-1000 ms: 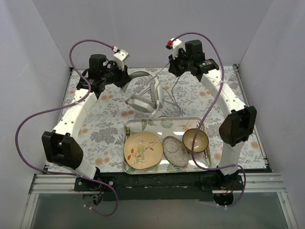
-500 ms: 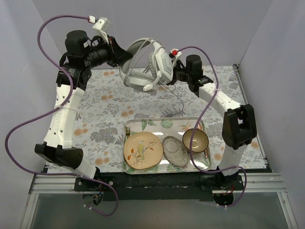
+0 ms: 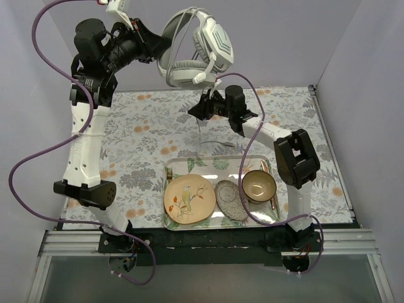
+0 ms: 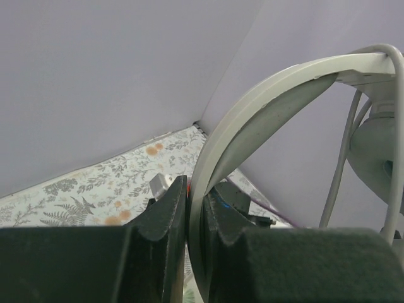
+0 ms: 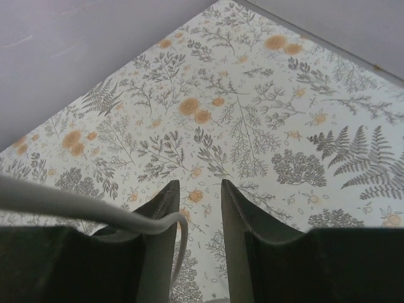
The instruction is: Wrap the headphones
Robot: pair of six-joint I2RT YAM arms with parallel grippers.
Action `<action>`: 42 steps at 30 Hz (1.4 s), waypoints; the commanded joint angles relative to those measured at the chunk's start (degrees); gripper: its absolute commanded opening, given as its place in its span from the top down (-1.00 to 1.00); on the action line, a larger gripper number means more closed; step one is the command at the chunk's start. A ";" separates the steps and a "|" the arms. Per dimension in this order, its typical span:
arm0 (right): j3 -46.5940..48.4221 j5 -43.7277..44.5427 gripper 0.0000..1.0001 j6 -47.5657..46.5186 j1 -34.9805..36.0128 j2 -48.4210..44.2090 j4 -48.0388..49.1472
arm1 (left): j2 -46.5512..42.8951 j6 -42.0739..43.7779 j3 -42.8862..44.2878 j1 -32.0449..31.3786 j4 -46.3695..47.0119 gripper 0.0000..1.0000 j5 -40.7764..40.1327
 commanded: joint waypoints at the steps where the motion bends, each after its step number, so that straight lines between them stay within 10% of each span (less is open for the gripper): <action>1: 2.49 2.00 0.18 2.39 2.52 2.44 6.17 | 0.03 -3.59 5.43 0.58 2.51 1.00 -3.87; 26: 5.91 6.04 0.97 -7.89 18.43 10.35 -12.99 | 5.84 -10.97 -8.09 20.27 17.18 1.00 -23.81; 42: 19.09 7.09 0.97 -24.75 32.13 5.70 -42.68 | 8.12 18.89 -28.82 20.89 51.42 1.00 -52.54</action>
